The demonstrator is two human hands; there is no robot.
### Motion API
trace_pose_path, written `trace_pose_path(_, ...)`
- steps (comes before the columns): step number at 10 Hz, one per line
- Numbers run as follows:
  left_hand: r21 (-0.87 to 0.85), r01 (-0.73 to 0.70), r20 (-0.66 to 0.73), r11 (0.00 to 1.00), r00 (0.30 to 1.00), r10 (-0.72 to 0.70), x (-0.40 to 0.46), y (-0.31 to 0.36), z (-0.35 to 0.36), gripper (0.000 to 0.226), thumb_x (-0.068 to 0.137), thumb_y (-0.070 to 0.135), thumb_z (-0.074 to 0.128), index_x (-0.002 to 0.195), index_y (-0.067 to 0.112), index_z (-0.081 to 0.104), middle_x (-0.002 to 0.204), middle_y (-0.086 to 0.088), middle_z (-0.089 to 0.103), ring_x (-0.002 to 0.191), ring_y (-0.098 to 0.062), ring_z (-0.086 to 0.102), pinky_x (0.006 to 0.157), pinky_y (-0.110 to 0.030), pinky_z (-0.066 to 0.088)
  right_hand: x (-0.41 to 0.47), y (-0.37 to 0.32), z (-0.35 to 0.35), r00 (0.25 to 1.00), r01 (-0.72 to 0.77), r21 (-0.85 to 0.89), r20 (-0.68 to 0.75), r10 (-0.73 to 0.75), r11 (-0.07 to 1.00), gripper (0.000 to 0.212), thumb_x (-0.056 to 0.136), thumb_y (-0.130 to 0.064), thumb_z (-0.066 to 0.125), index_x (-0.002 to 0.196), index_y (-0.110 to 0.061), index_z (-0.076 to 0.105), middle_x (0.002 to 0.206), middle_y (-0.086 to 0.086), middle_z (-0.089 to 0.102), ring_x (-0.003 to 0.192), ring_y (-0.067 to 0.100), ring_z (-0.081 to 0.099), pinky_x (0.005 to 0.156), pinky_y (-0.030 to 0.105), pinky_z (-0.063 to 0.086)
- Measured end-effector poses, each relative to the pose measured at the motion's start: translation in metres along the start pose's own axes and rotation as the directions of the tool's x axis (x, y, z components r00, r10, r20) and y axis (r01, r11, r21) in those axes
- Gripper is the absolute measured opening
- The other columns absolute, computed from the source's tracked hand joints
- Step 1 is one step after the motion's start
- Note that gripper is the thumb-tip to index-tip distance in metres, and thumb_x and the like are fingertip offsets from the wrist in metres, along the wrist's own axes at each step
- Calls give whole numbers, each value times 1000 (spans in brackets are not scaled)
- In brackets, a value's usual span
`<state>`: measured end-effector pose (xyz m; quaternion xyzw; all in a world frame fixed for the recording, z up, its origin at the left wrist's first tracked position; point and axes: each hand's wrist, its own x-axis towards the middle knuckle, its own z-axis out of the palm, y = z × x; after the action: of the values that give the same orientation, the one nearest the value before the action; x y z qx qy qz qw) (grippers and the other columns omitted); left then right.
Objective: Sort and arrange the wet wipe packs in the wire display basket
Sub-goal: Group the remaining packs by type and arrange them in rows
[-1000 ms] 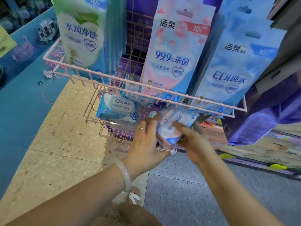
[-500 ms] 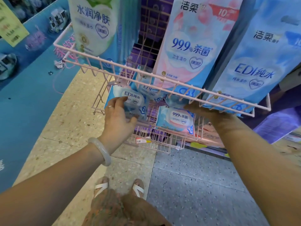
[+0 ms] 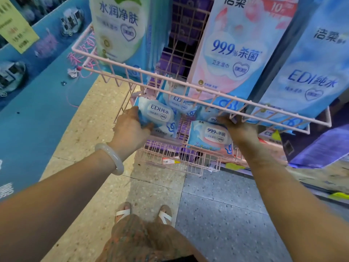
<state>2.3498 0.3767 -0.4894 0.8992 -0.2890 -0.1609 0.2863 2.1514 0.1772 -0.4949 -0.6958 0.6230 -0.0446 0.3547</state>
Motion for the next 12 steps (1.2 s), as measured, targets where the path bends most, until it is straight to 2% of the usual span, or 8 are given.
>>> trace_pose_path(2, 119, -72, 12, 990, 997, 71, 4, 1, 1, 53, 80, 26, 66, 124, 1, 50, 123, -25, 56, 115, -38, 49, 102, -40, 38, -4, 4, 0, 985, 132, 118, -129, -116, 984, 54, 89, -37, 55, 136, -14, 42, 145, 7, 43, 130, 22, 41, 109, 28, 30)
trace_pose_path(3, 179, -140, 24, 974, 990, 138, 0, 0, 1, 52, 79, 17, 65, 125, 0, 48, 124, -26, 56, 117, -38, 46, 101, -37, 30, -8, 4, -9, 996, 85, 163, -51, -78, 983, 43, 92, -33, 51, 130, -15, 48, 135, 13, 52, 117, 24, 51, 75, 18, 39)
trace_pose_path(4, 154, -156, 50, 976, 987, 150, -1, -2, -1, 52, 75, 9, 64, 125, 2, 51, 122, -24, 56, 115, -40, 47, 99, -38, 35, -31, -3, -3, 930, 293, -154, -184, -318, 944, 35, 92, -23, 51, 123, -8, 57, 130, 19, 57, 123, 36, 49, 99, 33, 36)
trace_pose_path(5, 4, -56, 30, 998, 998, 56, 3, 1, -2, 54, 76, 12, 66, 126, 6, 48, 125, -23, 50, 115, -39, 48, 98, -38, 39, -70, -22, 28, 840, 493, -128, -188, -509, 860, 27, 89, -17, 54, 113, -9, 64, 116, 16, 65, 110, 34, 56, 94, 35, 40)
trace_pose_path(6, -173, 125, 98, 977, 989, -109, 13, 12, -1, 51, 78, 23, 71, 121, 9, 48, 122, -17, 58, 112, -35, 56, 96, -38, 47, -90, -47, 63, 854, 512, -13, 111, -508, 859, 41, 89, -23, 55, 128, -13, 49, 127, 12, 58, 116, 28, 52, 98, 35, 43)
trace_pose_path(8, -312, 115, 209, 943, 977, -50, 10, 18, -6, 37, 81, 13, 65, 117, 10, 58, 118, -16, 63, 106, -32, 60, 94, -41, 49, -89, -69, 78, 920, 358, 149, 113, -375, 922, 52, 86, -23, 60, 134, -19, 40, 139, 7, 47, 127, 25, 44, 107, 39, 37)
trace_pose_path(10, -691, 226, 331, 687, 943, 22, -4, 9, -21, 32, 91, -11, 37, 115, -5, 57, 106, -15, 62, 75, -8, 64, 58, -9, 51, -90, -98, 99, 819, 567, -54, 140, -556, 822, 94, 65, -44, 76, 142, -22, 27, 148, 7, 30, 137, 25, 24, 113, 36, 21)
trace_pose_path(12, -579, 301, 184, 758, 954, -239, 13, 8, -19, 28, 88, -3, 47, 115, -1, 56, 118, -22, 60, 108, -35, 59, 94, -40, 50, -80, -97, 90, 828, 552, -190, 15, -560, 812, 42, 79, -26, 63, 120, -19, 54, 120, 13, 59, 111, 32, 52, 89, 31, 39)
